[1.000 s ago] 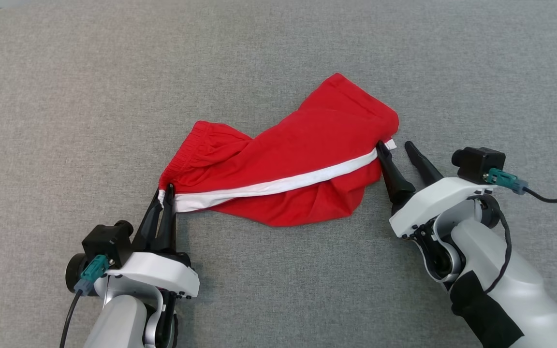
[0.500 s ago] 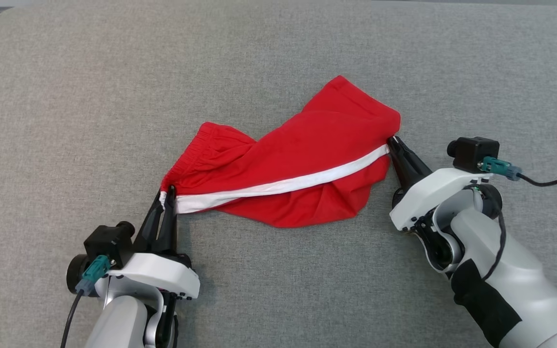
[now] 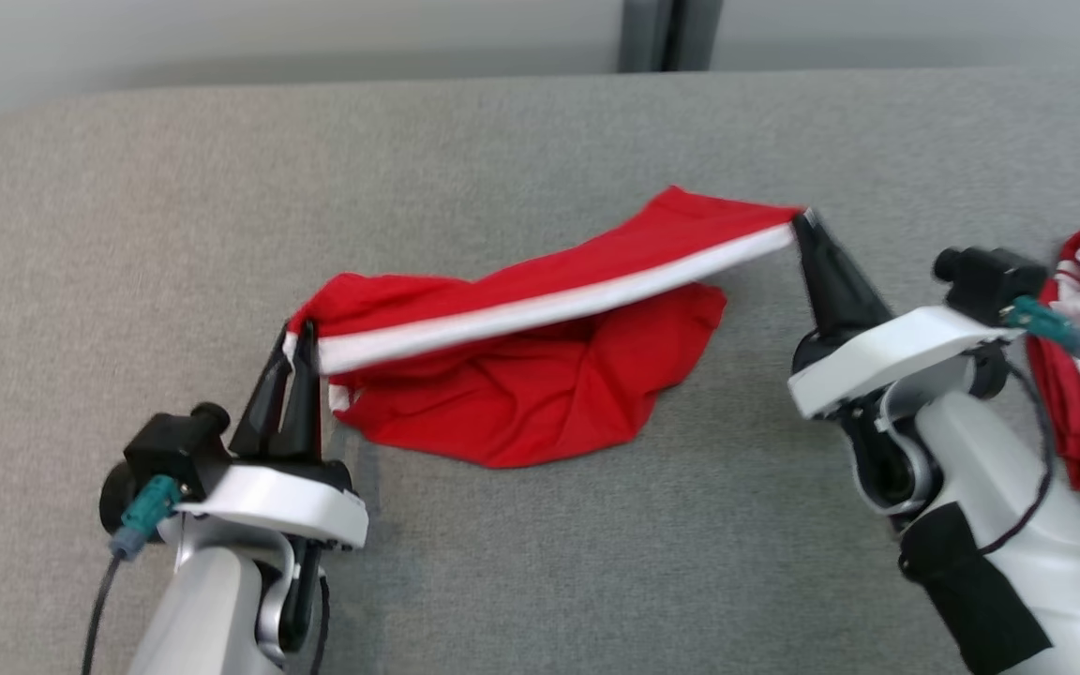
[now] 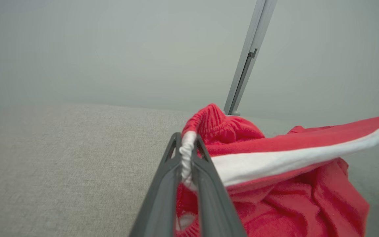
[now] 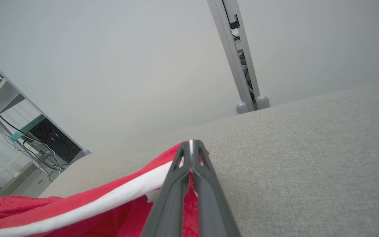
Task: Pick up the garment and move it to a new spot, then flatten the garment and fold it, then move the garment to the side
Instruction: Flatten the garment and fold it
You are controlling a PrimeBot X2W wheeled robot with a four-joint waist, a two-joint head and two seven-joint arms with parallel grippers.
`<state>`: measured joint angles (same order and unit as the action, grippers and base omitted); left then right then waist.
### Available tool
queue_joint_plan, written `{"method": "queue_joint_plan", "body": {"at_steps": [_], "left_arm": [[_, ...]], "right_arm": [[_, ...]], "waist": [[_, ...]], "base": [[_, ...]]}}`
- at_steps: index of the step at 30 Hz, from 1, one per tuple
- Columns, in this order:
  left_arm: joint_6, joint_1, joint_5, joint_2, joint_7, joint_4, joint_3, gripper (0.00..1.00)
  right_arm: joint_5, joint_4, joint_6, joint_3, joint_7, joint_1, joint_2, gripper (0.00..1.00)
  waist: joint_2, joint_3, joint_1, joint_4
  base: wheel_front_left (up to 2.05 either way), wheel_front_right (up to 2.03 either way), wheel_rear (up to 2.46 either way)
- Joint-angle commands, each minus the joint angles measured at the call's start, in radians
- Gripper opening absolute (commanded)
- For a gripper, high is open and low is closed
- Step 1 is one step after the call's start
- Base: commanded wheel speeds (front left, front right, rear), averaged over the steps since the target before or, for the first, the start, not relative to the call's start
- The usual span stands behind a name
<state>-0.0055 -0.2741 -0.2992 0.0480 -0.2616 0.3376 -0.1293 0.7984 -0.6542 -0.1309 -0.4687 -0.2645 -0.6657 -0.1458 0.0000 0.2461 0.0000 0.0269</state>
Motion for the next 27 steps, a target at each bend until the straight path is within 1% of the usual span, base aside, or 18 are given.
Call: {"method": "queue_joint_plan", "body": {"at_steps": [1, 4, 7, 10, 11, 13, 14, 19, 22, 24, 27], "left_arm": [[-0.012, -0.029, 0.012, 0.005, -0.004, -0.014, 0.014, 0.0], [-0.034, -0.066, 0.042, 0.005, -0.004, -0.035, 0.036, 0.0], [-0.063, -0.123, 0.059, 0.015, -0.004, -0.026, 0.05, 0.0], [-0.09, -0.218, 0.08, 0.048, -0.004, 0.016, 0.032, 0.0], [-0.092, -0.257, 0.087, 0.063, 0.001, 0.037, 0.024, 0.0], [-0.1, -0.354, 0.102, 0.09, 0.016, 0.072, 0.01, 0.0], [-0.102, -0.406, 0.128, 0.109, 0.031, 0.088, -0.003, 0.0], [-0.095, -0.675, 0.166, 0.131, 0.062, 0.181, -0.02, 0.0], [-0.079, -0.815, 0.188, 0.152, 0.051, 0.253, -0.018, 0.0], [-0.073, -0.884, 0.186, 0.154, 0.035, 0.299, -0.012, 0.0], [-0.068, -0.952, 0.182, 0.155, 0.011, 0.349, -0.002, 0.0]], "right_arm": [[-0.014, 0.04, 0.0, 0.028, 0.001, 0.009, -0.016, 0.0], [-0.04, 0.132, 0.0, 0.078, 0.001, 0.002, -0.026, 0.0], [-0.054, 0.214, 0.0, 0.127, 0.001, -0.026, -0.043, 0.0], [-0.078, 0.261, 0.0, 0.149, 0.001, -0.068, -0.07, 0.0], [-0.09, 0.268, 0.0, 0.151, 0.001, -0.094, -0.082, 0.0], [-0.116, 0.259, 0.0, 0.15, 0.001, -0.156, -0.103, 0.0], [-0.129, 0.251, 0.0, 0.147, 0.001, -0.193, -0.11, 0.0], [-0.203, 0.173, 0.0, 0.15, 0.001, -0.404, -0.135, 0.0], [-0.256, 0.122, 0.001, 0.177, 0.001, -0.524, -0.127, 0.0], [-0.293, 0.094, 0.002, 0.207, 0.001, -0.578, -0.117, 0.0], [-0.339, 0.099, 0.003, 0.247, 0.001, -0.619, -0.103, 0.0]], "waist": [[0.0, -0.044, 0.0, -0.031], [0.0, -0.084, 0.0, -0.053], [0.0, -0.11, 0.0, -0.07], [0.0, -0.111, 0.0, -0.081], [0.0, -0.103, 0.0, -0.085], [0.0, -0.074, 0.0, -0.093], [0.0, -0.052, 0.0, -0.096], [0.0, 0.074, 0.0, -0.104], [0.0, 0.139, 0.0, -0.11], [0.0, 0.172, 0.0, -0.112], [0.0, 0.201, 0.0, -0.111]], "base": [[0.0, 0.0, 0.0], [0.0, 0.0, 0.0], [0.0, 0.0, 0.0], [0.0, 0.0, 0.0], [0.0, 0.0, 0.0], [0.0, 0.0, 0.0], [0.0, 0.0, 0.0], [0.0, 0.0, 0.0], [0.0, 0.0, 0.0], [0.0, 0.0, 0.0], [0.0, 0.0, 0.0]]}}
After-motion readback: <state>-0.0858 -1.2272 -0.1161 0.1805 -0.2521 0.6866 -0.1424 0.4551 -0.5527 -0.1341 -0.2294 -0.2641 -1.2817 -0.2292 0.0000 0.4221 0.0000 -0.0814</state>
